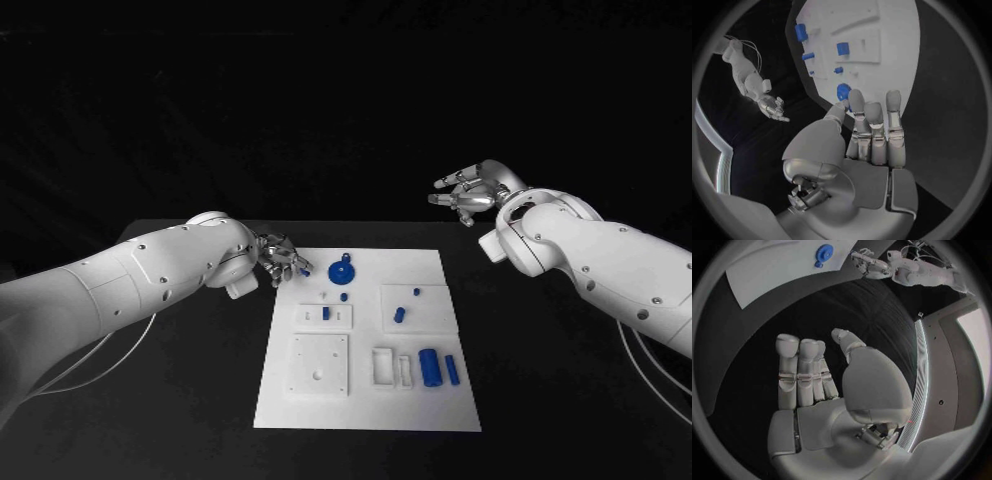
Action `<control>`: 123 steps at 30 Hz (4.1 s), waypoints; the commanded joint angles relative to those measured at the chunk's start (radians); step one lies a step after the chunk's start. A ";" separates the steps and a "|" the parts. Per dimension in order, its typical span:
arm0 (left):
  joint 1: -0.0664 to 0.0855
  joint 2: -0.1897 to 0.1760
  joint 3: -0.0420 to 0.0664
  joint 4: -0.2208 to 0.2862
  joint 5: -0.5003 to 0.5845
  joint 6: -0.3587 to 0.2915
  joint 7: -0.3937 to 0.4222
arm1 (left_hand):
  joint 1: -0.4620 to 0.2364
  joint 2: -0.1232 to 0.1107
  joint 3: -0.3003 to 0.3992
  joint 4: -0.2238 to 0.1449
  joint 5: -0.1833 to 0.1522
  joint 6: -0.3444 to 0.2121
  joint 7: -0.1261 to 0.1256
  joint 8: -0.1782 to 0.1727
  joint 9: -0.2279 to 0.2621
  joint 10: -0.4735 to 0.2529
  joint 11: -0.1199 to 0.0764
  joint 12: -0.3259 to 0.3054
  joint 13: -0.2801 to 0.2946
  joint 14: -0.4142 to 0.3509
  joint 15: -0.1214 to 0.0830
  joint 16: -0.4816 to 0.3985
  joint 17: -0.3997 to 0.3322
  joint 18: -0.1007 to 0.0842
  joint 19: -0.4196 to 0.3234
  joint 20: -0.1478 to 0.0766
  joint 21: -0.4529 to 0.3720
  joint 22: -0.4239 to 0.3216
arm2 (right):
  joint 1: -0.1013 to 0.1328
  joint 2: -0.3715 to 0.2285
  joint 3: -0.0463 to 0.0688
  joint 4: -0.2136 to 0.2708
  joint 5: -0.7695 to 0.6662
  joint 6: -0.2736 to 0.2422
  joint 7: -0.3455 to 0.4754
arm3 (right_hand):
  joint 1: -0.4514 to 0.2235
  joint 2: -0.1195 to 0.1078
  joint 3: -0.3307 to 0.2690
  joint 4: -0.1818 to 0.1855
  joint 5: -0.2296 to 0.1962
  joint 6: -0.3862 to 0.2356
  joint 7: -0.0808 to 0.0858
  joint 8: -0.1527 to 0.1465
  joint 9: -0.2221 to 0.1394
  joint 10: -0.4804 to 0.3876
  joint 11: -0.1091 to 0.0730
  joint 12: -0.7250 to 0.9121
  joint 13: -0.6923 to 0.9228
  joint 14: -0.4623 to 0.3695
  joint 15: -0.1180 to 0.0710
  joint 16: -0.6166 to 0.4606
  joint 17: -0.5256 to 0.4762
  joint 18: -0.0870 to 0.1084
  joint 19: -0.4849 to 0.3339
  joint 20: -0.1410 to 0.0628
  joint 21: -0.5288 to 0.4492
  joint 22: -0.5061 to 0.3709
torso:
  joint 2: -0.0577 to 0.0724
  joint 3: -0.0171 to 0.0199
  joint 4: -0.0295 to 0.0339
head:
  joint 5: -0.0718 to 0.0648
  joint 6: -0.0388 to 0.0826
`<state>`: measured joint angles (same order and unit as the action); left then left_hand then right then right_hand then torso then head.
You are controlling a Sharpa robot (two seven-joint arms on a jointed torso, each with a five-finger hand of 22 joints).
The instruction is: Assemble the parts on the task board
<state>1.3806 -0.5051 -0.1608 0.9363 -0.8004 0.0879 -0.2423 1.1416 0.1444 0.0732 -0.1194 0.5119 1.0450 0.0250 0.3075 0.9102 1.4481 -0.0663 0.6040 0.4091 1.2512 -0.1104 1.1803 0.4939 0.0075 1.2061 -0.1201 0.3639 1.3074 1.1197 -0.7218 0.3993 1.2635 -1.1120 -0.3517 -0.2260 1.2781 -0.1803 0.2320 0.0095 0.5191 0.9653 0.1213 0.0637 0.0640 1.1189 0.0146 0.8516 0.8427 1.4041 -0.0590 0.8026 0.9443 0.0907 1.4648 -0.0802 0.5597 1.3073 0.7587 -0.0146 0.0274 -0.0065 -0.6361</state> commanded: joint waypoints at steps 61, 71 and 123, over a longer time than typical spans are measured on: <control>-0.099 -0.143 -0.081 0.421 -0.160 -0.462 -0.216 | 0.002 -0.007 0.019 -0.110 0.015 0.108 -0.043 0.057 -0.348 0.062 -0.016 0.032 0.013 0.086 -0.010 -0.013 0.065 0.018 0.032 -0.005 0.069 0.019 | -0.013 -0.004 -0.001 -0.010 0.004 0.032 -0.003 | -0.010 0.001 0.001 -0.002 0.009 0.008 0.001 -0.001 0.001 0.001 -0.008 0.000 0.002 -0.002 -0.005 -0.003 0.002 0.009 0.041 -0.003 0.008 0.072 | -0.038 -0.0098 0.0177 | -0.002 -0.045; -0.101 -0.123 -0.081 0.401 -0.140 -0.474 -0.199 | -0.004 -0.013 0.023 -0.115 0.030 0.101 -0.044 0.083 -0.370 0.062 -0.016 0.038 0.014 0.088 -0.011 -0.012 0.068 0.016 0.033 -0.007 0.072 0.019 | -0.014 -0.002 -0.001 -0.011 0.004 0.033 -0.003 | -0.011 0.000 0.001 -0.002 0.010 0.008 0.001 -0.001 0.001 0.001 -0.008 0.000 0.002 -0.002 -0.005 -0.004 0.002 0.009 0.041 -0.002 0.006 0.072 | -0.039 -0.0105 0.0194 | -0.006 -0.050; -0.118 -0.095 -0.081 0.376 -0.219 -0.438 -0.261 | -0.005 -0.017 0.028 -0.115 0.032 0.090 -0.047 0.114 -0.375 0.062 -0.019 0.050 0.022 0.090 -0.014 -0.002 0.072 0.015 0.035 -0.011 0.083 0.019 | -0.014 -0.001 -0.001 -0.005 0.004 0.039 -0.004 | -0.012 0.002 0.003 -0.002 0.010 0.008 0.001 -0.001 0.001 0.002 -0.008 0.000 0.001 0.000 -0.005 -0.004 0.001 0.009 0.041 -0.003 0.005 0.071 | -0.040 -0.0108 0.0201 | -0.017 -0.064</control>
<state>1.2640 -0.6025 -0.2410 1.3128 -1.0112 -0.3688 -0.4936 1.1310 0.1193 0.0695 -0.2099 0.5446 1.0716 0.0443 0.4175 0.5367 1.4654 -0.0761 0.6475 0.4302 1.3345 -0.1263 1.1726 0.5644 0.0076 1.2365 -0.1289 0.4432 1.3076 1.1056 -0.7229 0.3981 1.2567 -1.1060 -0.3239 -0.2333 1.2742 -0.1764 0.2321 0.0095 0.5229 0.9654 0.1213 0.0637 0.0640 1.1226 0.0110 0.8515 0.8435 1.4040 -0.0590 0.8026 0.9451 0.0907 1.4648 -0.0802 0.5638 1.3074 0.7190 -0.0254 0.0478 -0.0236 -0.6997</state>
